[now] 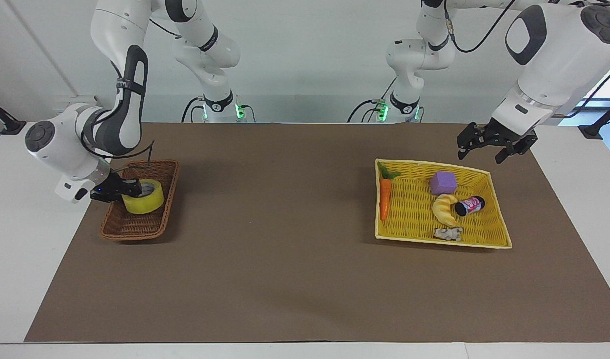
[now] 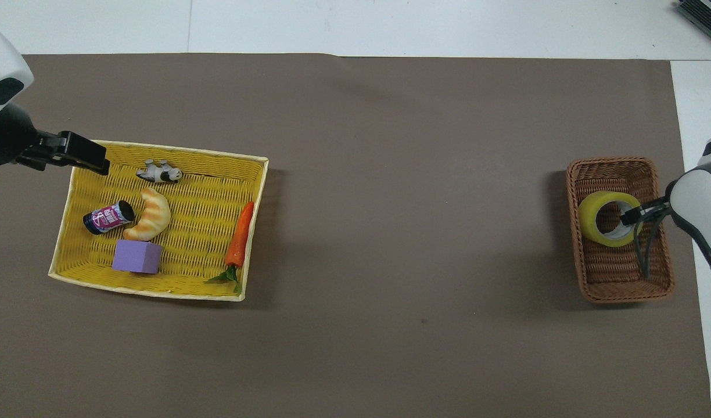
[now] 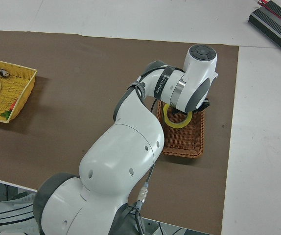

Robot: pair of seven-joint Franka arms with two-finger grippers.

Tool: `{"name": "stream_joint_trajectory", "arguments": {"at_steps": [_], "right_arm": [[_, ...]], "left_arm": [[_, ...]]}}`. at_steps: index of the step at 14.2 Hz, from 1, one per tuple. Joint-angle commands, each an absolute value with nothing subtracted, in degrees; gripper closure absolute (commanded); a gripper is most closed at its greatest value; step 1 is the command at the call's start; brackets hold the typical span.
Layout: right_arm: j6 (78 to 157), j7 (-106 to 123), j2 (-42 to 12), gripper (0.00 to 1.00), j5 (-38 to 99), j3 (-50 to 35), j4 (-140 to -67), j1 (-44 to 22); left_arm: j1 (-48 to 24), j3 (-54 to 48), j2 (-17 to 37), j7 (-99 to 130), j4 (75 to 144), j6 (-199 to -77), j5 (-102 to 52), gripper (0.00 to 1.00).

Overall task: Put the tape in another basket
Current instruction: 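Open the right gripper and lift it off the tape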

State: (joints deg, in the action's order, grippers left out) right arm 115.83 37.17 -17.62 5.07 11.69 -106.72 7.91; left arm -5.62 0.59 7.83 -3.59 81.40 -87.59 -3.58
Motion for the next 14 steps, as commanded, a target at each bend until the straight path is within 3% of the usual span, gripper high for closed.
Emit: {"name": "stream_joint_trajectory", "arguments": {"at_steps": [1,7,14], "right_arm": [[117.25,38.93,-17.14,0.0,4.04,11.07,-107.41,8.88],[110.84,35.36,-14.34,0.0,5.97,10.46,-102.66,7.83],[103.72,5.23,-6.69,0.0,5.01,10.02,-102.48,-1.57]], "left_arm": [[-4.92,0.17,1.94,-4.83,88.49,-89.64,-2.37,0.0],[-5.89,-0.53,2.28,-5.71,85.52,-84.12,3.77,0.0],[-5.01,-0.09,1.94,-5.71,83.49,-83.93,-1.13,0.0]]}}
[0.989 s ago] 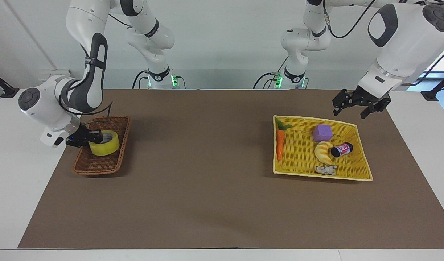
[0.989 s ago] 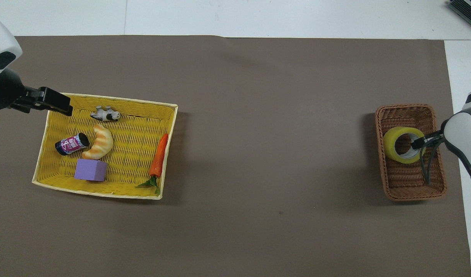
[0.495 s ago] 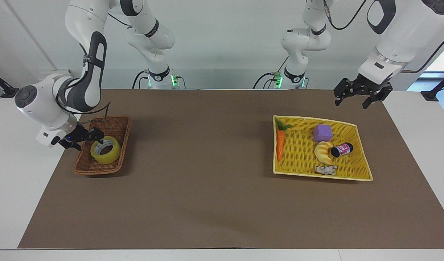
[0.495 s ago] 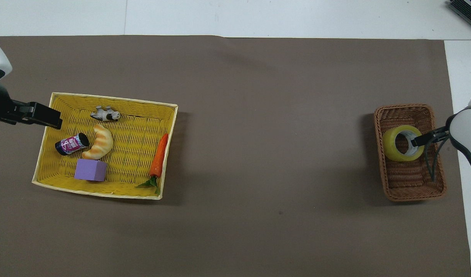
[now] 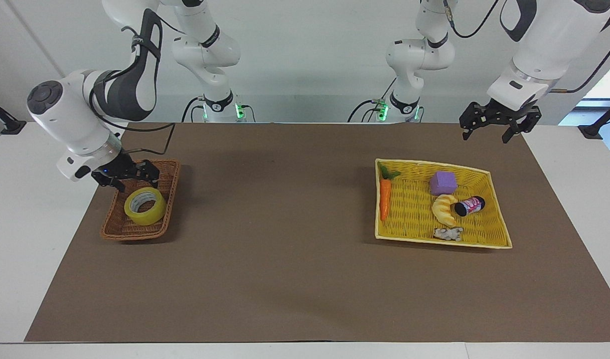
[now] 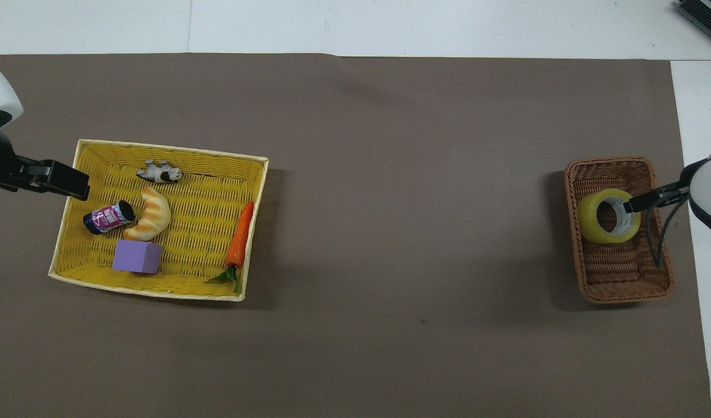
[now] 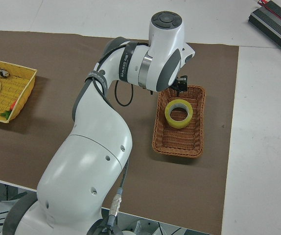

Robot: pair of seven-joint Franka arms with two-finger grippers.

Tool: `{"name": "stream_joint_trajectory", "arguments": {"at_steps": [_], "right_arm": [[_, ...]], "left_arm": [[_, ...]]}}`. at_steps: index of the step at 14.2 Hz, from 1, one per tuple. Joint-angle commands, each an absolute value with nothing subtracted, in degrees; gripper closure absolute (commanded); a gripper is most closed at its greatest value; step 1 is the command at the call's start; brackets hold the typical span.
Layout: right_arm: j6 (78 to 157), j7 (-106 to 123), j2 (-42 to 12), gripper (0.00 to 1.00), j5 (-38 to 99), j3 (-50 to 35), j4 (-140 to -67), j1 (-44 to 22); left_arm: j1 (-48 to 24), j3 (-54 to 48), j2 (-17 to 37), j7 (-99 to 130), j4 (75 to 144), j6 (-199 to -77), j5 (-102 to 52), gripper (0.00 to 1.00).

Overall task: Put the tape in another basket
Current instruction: 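Open the right gripper and lift it off the tape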

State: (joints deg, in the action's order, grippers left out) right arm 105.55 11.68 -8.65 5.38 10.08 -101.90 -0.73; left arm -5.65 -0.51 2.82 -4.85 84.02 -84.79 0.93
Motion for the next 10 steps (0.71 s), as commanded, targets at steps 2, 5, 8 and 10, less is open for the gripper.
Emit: {"name": "stream_joint_trajectory", "arguments": {"at_steps": [2,5,8,10], "right_arm": [[101.0,1.33,-4.58,0.0,5.18,9.76,-101.44,-1.76],[89.95,-2.62,-5.27,0.0,5.54,9.76,-90.65,-1.76],[83.0,-3.96,-4.75,0.0,4.66,9.58,-84.13,-1.76],[79.29,-3.43,-4.4,0.0,4.57,9.49,-80.43,-1.84]], "left_arm": [[-5.01,-0.09,1.93,-5.71,83.58,-83.94,-1.06,0.0],[-4.92,0.09,1.76,-5.63,83.76,-83.5,-0.88,0.0],[-4.92,0.09,1.76,-5.63,83.85,-83.5,-0.79,0.0],[-4.92,0.09,1.85,-5.63,83.5,-82.8,-0.35,0.0]]}}
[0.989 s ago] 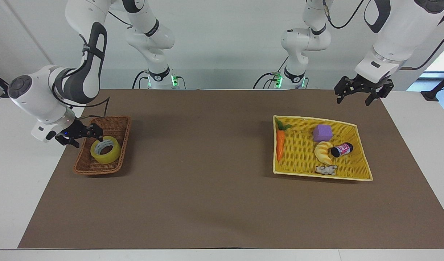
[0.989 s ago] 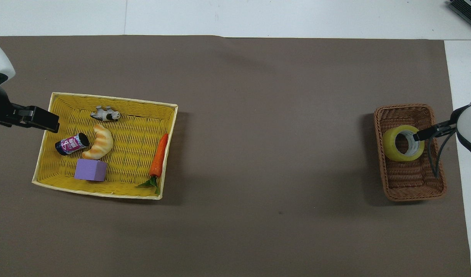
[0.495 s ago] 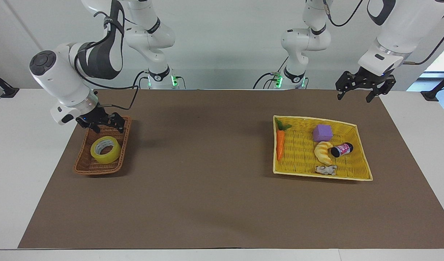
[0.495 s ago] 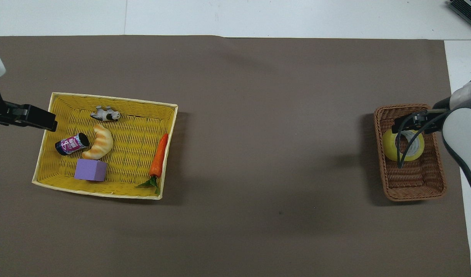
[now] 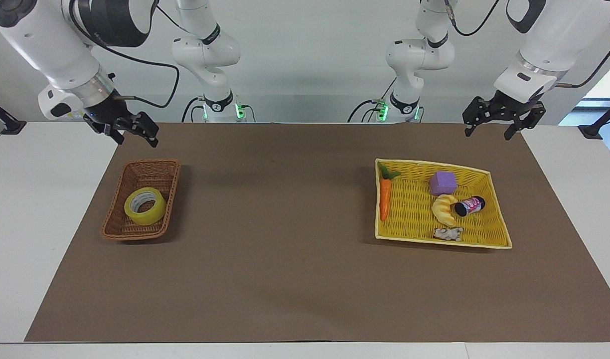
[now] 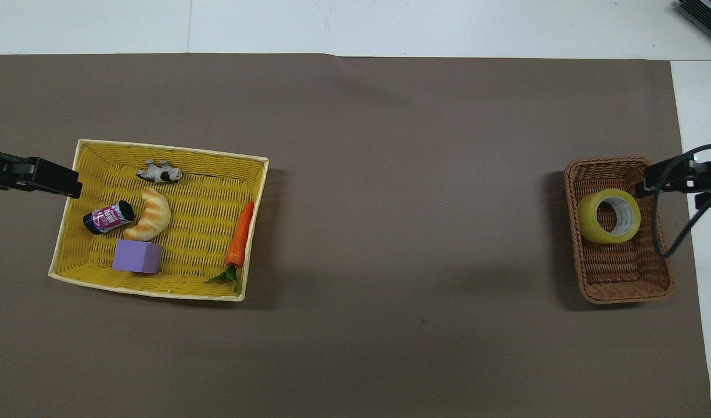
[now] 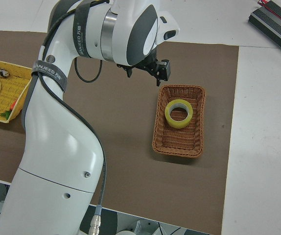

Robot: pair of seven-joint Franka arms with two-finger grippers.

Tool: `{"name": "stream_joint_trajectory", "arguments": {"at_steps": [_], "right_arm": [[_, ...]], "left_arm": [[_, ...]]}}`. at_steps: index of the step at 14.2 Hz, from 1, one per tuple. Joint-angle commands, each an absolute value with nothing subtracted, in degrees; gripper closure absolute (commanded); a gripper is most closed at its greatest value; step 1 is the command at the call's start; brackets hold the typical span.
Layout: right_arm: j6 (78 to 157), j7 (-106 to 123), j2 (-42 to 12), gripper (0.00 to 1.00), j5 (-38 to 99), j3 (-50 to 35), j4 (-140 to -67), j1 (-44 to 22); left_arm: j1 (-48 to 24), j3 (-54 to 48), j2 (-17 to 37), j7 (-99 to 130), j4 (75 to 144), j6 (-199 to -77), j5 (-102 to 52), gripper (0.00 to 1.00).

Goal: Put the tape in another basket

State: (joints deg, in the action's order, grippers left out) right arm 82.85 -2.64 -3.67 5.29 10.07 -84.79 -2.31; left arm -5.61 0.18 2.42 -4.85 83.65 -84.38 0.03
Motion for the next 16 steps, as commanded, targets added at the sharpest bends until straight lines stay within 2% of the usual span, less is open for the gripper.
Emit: {"name": "stream_joint_trajectory", "arguments": {"at_steps": [1,2,6,16], "right_arm": [[78.58,-3.51,-3.87,0.0,3.96,8.97,-80.25,-2.28],[78.84,-3.6,-2.56,0.0,2.56,8.53,-81.2,-3.24],[84.36,0.07,4.12,0.0,0.44,7.82,-92.35,-3.43],[84.2,4.66,4.39,0.0,1.14,7.91,-92.64,-2.99]], "left_arm": [[-4.92,0.17,1.85,-5.63,83.32,-82.44,-0.35,0.0],[-4.92,0.18,1.76,-5.63,83.32,-81.66,-0.35,0.0],[-4.92,-0.09,0.7,-5.63,83.93,-79.54,-0.44,0.0],[-4.83,0.18,-0.18,-5.36,83.85,-80.24,-0.53,0.0]]}}
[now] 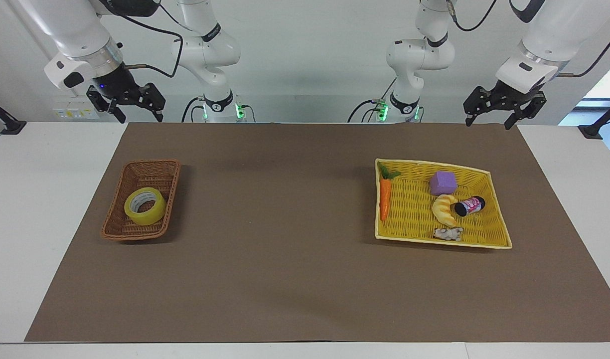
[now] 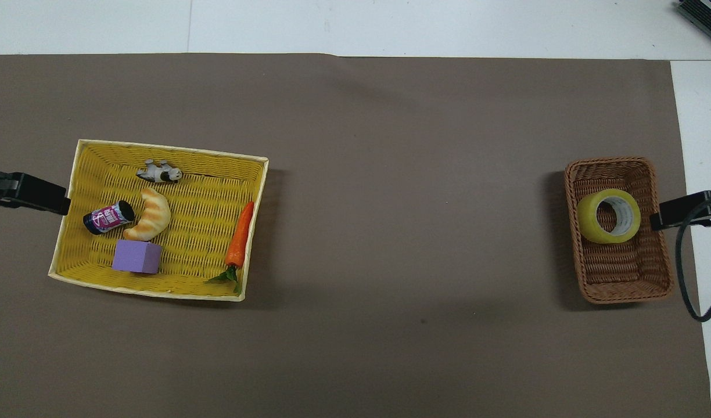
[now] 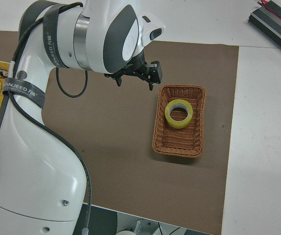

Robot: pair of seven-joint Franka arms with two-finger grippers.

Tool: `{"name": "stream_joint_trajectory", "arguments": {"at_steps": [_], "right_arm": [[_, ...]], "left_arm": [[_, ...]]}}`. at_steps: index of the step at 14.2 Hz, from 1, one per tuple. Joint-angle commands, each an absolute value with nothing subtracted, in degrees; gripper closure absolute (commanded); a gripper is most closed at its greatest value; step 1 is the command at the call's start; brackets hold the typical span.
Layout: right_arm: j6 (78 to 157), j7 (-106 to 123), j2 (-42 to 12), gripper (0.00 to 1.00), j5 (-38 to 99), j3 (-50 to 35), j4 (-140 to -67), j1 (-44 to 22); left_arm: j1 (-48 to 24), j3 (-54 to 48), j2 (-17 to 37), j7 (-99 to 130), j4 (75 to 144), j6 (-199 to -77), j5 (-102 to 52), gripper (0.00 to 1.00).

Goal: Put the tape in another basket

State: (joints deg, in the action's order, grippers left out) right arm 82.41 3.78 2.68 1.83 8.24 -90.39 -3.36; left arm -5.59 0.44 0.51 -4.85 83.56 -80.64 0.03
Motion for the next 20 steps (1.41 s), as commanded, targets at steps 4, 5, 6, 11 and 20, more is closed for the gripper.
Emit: {"name": "stream_joint_trajectory", "arguments": {"at_steps": [4,5,6,11,20], "right_arm": [[85.61,5.36,4.31,0.0,-0.26,7.91,-92.72,-3.08],[85.52,5.36,4.31,0.0,-1.05,7.91,-92.64,-3.34],[84.82,5.19,3.7,0.0,-0.79,7.91,-90.9,-3.25],[82.44,5.01,3.69,0.0,0.08,7.82,-88.42,-3.25],[82.62,5.1,3.69,0.0,-0.79,7.82,-88.42,-3.34]], "left_arm": [[-4.83,0.18,-0.18,-5.36,83.85,-80.24,-0.62,0.0],[-4.83,0.26,-0.18,-5.36,83.85,-80.24,-0.62,0.0],[-4.83,0.18,-0.18,-5.36,83.76,-80.24,-0.62,0.0],[-4.83,0.18,-0.18,-5.36,83.85,-80.24,-0.62,0.0],[-4.83,0.18,-0.26,-5.19,83.85,-80.25,-0.62,0.0]]}}
